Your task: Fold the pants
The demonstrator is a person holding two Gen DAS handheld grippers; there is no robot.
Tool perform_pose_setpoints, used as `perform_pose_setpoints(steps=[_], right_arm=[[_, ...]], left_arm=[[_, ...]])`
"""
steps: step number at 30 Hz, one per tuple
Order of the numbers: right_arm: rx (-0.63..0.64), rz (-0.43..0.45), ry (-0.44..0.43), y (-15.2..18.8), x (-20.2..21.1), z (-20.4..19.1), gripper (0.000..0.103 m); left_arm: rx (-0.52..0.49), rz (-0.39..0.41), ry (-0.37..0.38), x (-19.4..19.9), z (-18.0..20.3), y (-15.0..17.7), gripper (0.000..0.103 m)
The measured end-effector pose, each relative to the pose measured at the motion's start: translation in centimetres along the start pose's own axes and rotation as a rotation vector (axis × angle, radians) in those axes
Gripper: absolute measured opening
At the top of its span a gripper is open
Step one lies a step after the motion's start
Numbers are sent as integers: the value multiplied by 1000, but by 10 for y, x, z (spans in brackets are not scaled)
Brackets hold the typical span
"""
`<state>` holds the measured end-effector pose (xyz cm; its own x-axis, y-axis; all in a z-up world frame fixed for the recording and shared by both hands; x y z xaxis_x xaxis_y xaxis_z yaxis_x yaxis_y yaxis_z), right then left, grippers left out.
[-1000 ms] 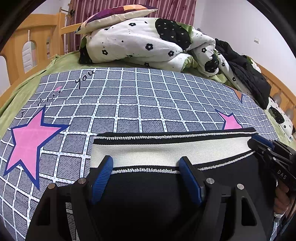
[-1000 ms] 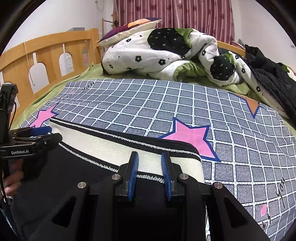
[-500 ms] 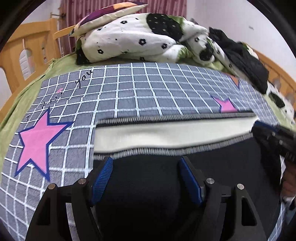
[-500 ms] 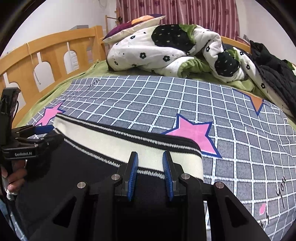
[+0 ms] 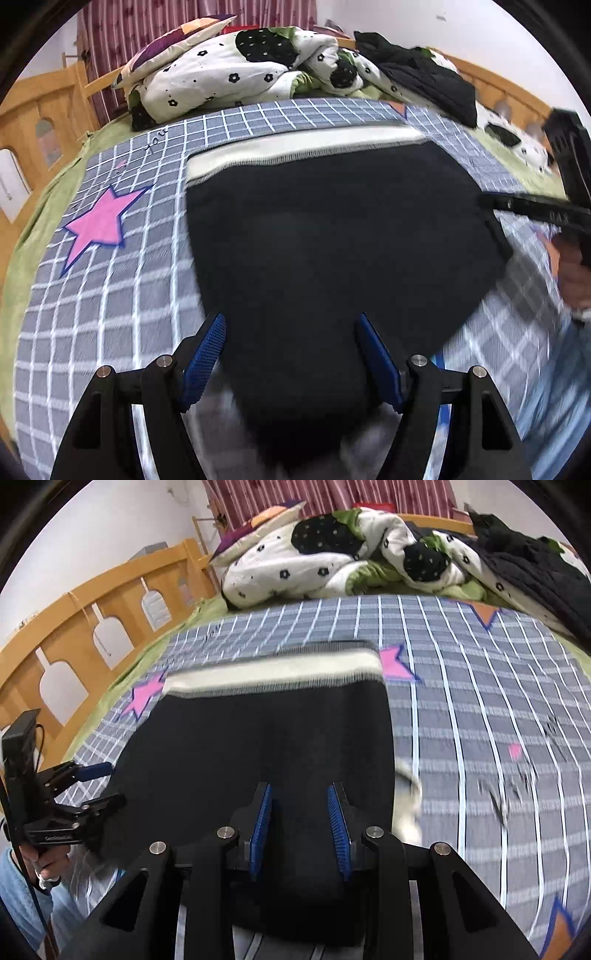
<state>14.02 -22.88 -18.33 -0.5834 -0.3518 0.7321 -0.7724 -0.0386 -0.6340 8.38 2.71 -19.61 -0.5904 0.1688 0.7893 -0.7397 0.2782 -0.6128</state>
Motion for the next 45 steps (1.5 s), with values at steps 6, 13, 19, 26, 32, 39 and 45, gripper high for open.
perform_pose_setpoints(steps=[6,13,19,26,32,39,45], right_arm=[[15,6,36,31,20,-8,32],[-3,33,50,30,27,-10,32],[-2,4,64,33,17,-7,32],[43,2,95,40,13,-5,32],[48,-22,88,45,7,-4,32],[80,-22,82,45,16,-2,32],[52,44,84,31,31,6,32]], left_arm=[[-62,-27,13,31,3,49,72],[-184,-24,-113,28,7,68,72],[-269,1,-217,16,9,50,71],[-68,136,-147,28,0,26,20],[83,97,-98,12,-11,52,20],[180,56,17,32,-17,71,25],[223,149,35,55,-26,55,25]])
Point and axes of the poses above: each gripper's, at about its wrist camera, not at the fingertips, and x roughly against the way its jaws point, z to its right, y to its underside, the point moved 8 cm from there along -x, roughly the way its jaws point, and after that the axes turned 2 degrees about -y, right-handed, at the moved point
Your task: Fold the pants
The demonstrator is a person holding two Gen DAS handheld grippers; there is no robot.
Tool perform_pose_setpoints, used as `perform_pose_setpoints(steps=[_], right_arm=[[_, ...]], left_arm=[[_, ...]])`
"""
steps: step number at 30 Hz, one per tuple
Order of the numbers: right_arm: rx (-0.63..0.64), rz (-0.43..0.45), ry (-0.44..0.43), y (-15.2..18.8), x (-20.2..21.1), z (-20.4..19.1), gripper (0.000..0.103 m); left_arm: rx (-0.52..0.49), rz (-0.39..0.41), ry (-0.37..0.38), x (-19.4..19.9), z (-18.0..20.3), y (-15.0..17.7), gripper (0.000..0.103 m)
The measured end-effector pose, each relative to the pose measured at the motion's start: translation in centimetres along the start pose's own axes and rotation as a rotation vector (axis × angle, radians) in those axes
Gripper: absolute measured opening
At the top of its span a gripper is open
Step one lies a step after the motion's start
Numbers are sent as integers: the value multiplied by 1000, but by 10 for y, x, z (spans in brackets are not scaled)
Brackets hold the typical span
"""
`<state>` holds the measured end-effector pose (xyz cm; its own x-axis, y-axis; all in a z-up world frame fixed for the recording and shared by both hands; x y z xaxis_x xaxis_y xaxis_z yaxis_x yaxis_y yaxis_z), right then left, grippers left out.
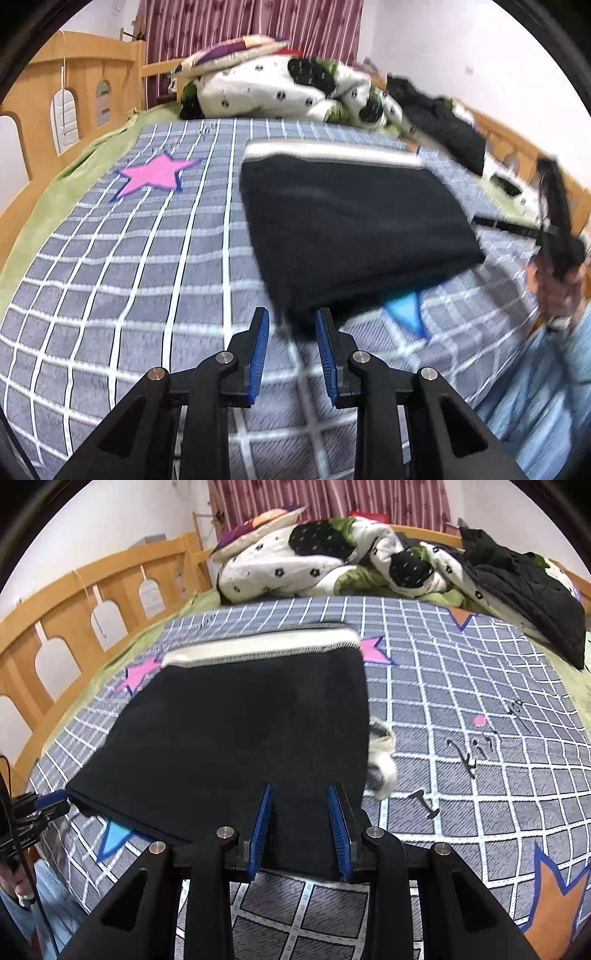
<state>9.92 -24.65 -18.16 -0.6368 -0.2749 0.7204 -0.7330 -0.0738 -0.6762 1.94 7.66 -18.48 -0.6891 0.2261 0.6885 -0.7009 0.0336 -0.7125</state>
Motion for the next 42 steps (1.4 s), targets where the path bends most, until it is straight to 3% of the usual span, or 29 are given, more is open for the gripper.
perform_pose_setpoints(steps=[5,9,11,16,19,24,30,34,36,39,42], right_arm=[[0,-30,19,4,-12,4,32],[45,-79,95,18,-24,8,35],[32,-120,101,27,-29,12,35],[10,-130,64,29,-26,16,35],[13,-139,54,24,-20,16,35],[-13,-37,56,-4,11,15,35],[-86,47,31,-29,32,12,35],[-117,8,58,-46,36,1,35],[-102,32,47,-63,45,-15,35],[-43,159,50,-96,54,-34,45],[-84,159,39,-110,35,-30,45]], left_arm=[[39,20,33,-20,13,-33,25],[21,-67,-19,-55,23,-14,25],[-9,-17,-45,-50,27,-9,26],[55,-66,-29,-39,21,-8,28],[66,-93,-78,-26,15,-8,28],[18,-94,-150,-1,11,-22,28],[23,-59,-166,33,4,-60,28],[47,2,-169,43,-2,-85,52],[65,30,-147,38,-2,-95,53],[83,14,-127,12,1,-112,53],[71,23,-127,-21,8,-136,53]])
Point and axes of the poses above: each gripper's, at about its wrist camera, not at the fingertips, and x roughly against the way its jaws point, z to its right, y to its underside, the point moved 8 cm from there along -x, roughly the way its jaws point, and after that the axes turned 2 degrees about -y, right-handed, at the moved point
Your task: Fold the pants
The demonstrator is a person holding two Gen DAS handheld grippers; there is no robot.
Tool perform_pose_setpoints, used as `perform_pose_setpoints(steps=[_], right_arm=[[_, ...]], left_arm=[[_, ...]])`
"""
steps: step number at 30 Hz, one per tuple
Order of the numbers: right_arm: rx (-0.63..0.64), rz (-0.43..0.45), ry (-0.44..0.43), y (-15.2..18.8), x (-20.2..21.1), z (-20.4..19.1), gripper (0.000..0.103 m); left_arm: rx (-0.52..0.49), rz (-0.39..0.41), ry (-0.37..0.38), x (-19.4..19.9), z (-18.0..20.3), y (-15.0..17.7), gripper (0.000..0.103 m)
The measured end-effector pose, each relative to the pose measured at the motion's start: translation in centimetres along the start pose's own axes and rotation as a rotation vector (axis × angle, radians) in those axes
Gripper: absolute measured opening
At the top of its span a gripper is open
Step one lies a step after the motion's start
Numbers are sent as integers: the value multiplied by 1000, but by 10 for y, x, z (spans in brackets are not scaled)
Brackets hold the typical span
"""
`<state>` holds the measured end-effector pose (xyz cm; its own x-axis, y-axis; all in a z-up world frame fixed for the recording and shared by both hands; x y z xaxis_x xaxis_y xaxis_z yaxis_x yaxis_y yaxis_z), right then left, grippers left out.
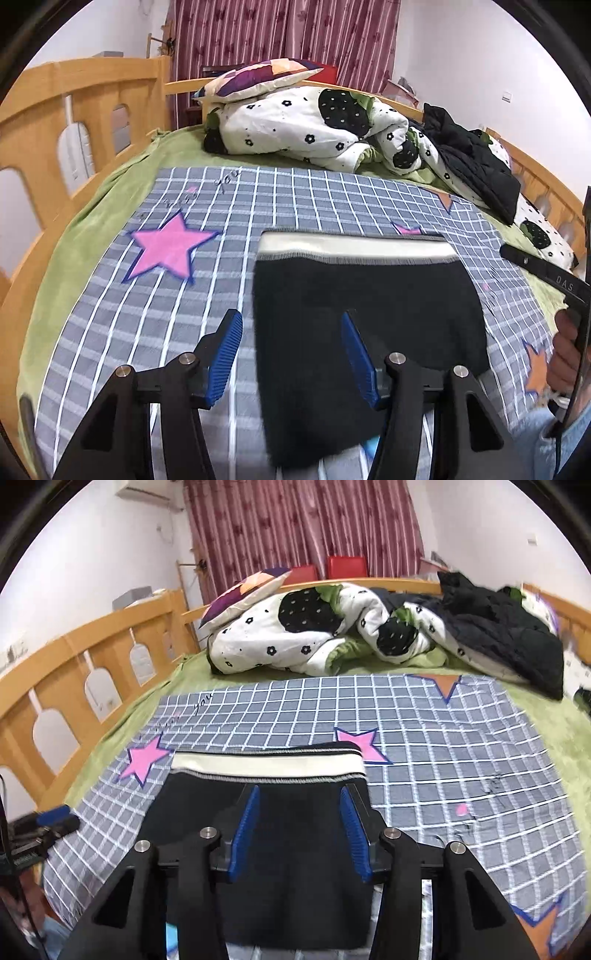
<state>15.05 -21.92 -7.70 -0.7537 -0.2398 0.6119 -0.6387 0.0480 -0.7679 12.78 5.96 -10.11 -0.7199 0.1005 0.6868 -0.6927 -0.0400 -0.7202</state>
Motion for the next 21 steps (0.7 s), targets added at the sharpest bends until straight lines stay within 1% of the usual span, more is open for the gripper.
perform_pose_setpoints(steps=[2,4,5,8,10,13,14,15,17,18,20,21], right_arm=[[-12,-45,10,-8,-23,7,43],[0,-61,35,-19,-41,13,37],[14,-78,43,-24,-55,18,36],[29,-102,72,-25,-81,31,31],[27,-123,72,-18,-100,41,30],[4,-161,50,-4,-123,52,30],[6,-181,48,2,-134,57,30],[16,-183,58,6,-140,59,28],[45,-168,65,7,-146,60,28],[61,-167,79,8,-148,59,27],[40,-183,86,6,-149,60,27],[31,-187,85,4,-149,61,24]], left_arm=[[6,-2,11,-20,8,-13,53],[17,-14,23,-43,15,-25,53],[25,-16,30,-55,19,-31,53],[9,-32,25,-81,27,-43,53],[-16,-32,18,-96,31,-47,53],[-44,-48,6,-118,34,-42,53],[-58,-72,-4,-127,35,-37,53],[-72,-105,-18,-137,34,-30,53],[-90,-174,-49,-156,30,-14,54],[-87,-180,-47,-160,28,-11,56],[-57,-156,-20,-158,23,-14,57],[-33,-143,-11,-155,20,-19,57]])
Point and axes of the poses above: each gripper's, at about its wrist camera, not at the fingertips, and x roughly against the way its jaws point, z to its right, y to its underside, the point moved 8 cm from there along -x, roughly the way its jaws point, and after that the axes turned 2 degrees about -y, right-handed, at the moved point
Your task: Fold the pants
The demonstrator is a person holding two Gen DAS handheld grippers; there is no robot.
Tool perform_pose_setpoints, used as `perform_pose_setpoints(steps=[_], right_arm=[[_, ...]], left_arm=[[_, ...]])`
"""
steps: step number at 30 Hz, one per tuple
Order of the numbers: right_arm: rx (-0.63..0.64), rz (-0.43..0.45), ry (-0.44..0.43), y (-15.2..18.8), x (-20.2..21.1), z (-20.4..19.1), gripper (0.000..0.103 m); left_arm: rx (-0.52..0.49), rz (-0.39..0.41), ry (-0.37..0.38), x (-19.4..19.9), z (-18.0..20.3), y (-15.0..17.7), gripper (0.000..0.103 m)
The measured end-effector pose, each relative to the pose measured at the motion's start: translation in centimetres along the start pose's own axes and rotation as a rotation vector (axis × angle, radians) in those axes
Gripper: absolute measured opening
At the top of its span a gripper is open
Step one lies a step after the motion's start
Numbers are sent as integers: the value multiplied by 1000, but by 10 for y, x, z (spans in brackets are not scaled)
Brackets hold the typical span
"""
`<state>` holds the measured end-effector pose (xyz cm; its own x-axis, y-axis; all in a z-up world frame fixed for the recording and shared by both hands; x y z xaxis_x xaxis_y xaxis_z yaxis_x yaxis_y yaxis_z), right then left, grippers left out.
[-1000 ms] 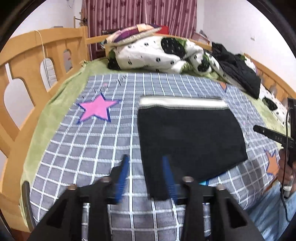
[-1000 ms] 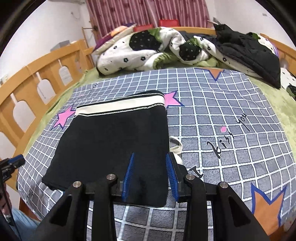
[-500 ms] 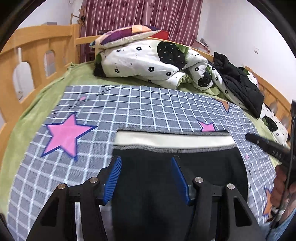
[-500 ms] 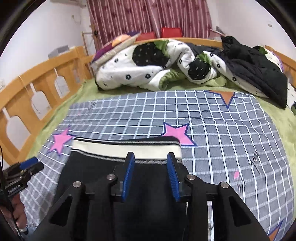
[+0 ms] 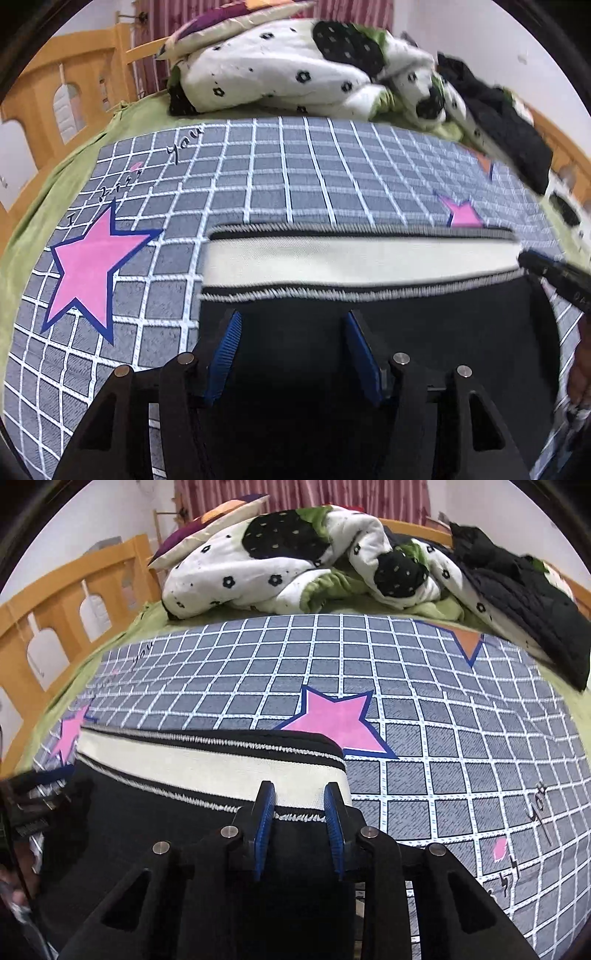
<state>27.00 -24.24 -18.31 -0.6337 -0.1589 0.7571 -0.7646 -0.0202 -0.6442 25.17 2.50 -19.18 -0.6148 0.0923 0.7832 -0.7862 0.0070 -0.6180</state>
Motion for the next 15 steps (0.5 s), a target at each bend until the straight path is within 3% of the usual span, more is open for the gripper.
perform_pose_setpoints(steps=[1,3,5,8,11,15], right_arm=[[-3,3,6,-2,1,1,16],[-14,38,37,-9,9,7,16],[-32,61,9,-13,11,8,16],[7,17,29,-5,-7,5,16],[63,36,68,-2,-9,2,16],[17,31,47,-2,-8,6,16]], left_arm=[[21,17,10,3,-3,-4,57],[58,40,27,1,-8,-12,57],[64,-4,17,-16,-9,-12,57],[45,6,20,-18,-5,-10,58],[10,4,12,-15,0,-9,59],[11,-7,18,-14,0,-6,59]])
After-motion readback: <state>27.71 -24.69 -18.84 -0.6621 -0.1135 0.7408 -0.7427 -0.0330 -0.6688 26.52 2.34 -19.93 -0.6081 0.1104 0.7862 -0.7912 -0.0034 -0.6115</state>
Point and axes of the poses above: each gripper's, at about its wrist camera, not at the fingertips, and x roughly against the way its jaws point, z to its right, y to its underside, the point moved 8 cm from there along -x, roughly the way its jaws point, and after that the axes turned 2 degrees about -y, right-handed, at the moved point
